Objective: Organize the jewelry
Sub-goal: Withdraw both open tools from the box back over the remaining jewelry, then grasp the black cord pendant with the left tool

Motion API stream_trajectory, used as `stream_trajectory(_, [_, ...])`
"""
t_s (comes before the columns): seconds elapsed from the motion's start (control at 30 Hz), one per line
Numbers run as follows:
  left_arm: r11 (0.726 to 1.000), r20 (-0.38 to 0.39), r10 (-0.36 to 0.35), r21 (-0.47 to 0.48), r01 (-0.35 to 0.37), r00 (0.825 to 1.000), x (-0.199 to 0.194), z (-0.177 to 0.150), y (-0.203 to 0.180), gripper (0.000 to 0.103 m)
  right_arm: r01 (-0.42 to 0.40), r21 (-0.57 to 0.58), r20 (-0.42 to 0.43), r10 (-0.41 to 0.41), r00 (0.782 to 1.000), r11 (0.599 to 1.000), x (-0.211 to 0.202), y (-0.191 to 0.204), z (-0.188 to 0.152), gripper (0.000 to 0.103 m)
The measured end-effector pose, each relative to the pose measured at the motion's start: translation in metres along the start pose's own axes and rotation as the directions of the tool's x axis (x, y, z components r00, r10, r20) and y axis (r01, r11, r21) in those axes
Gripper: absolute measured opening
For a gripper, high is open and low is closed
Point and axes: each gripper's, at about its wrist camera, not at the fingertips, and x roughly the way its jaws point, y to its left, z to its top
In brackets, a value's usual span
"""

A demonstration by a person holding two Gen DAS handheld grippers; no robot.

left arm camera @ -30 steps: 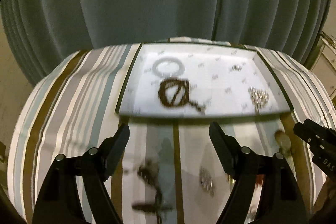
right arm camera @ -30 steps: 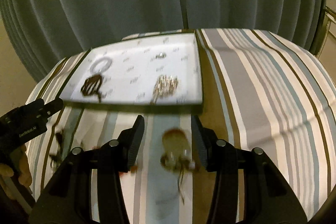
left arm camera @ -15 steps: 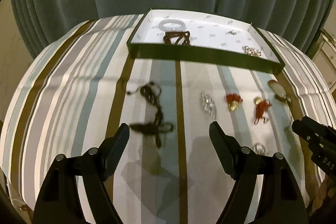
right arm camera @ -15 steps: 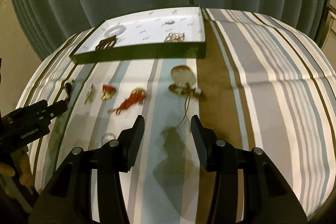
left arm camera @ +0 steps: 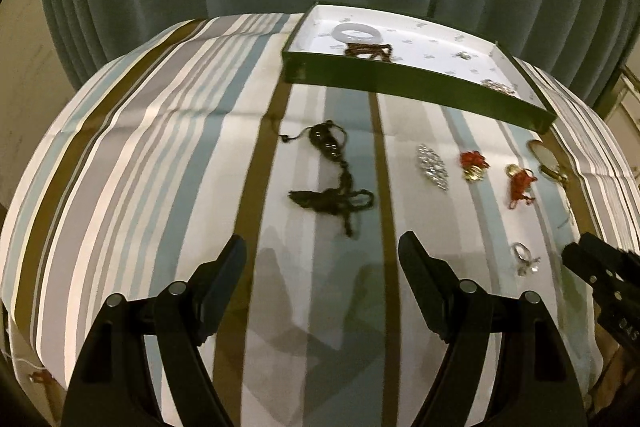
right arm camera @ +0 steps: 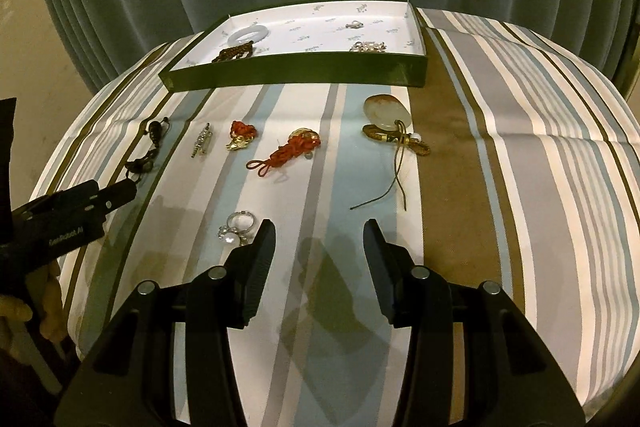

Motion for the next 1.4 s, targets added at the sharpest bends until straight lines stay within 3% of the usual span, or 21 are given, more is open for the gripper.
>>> stream_trajectory(0.57, [0.999, 0.035, 0.039, -0.008, -0.039, 0.999, 0.035, 0.046, 0.004, 0.076, -0.007, 0.026, -0.004, 0.007, 1.000, 1.000, 0.008, -0.006, 0.004, 0.045])
stream_trajectory(0.83, [0.999, 0.023, 0.035, 0.008, -0.035, 0.999, 0.050, 0.054, 0.002, 0.053, -0.009, 0.038, -0.010, 0.009, 1.000, 0.999, 0.016, -0.010, 0.008, 0.045])
stream_trajectory(1.1, [0.997, 0.055, 0.055, 0.054, -0.058, 0.997, 0.051, 0.053, 0.001, 0.021, -0.006, 0.036, -0.019, 0.007, 1.000, 0.999, 0.021, -0.010, 0.009, 0.045])
stream_trajectory(1.4, [0.997, 0.057, 0.050, 0.054, -0.053, 0.997, 0.050, 0.053, 0.001, 0.019, -0.002, 0.029, -0.019, 0.002, 1.000, 1.000, 0.022, -0.009, 0.009, 0.045])
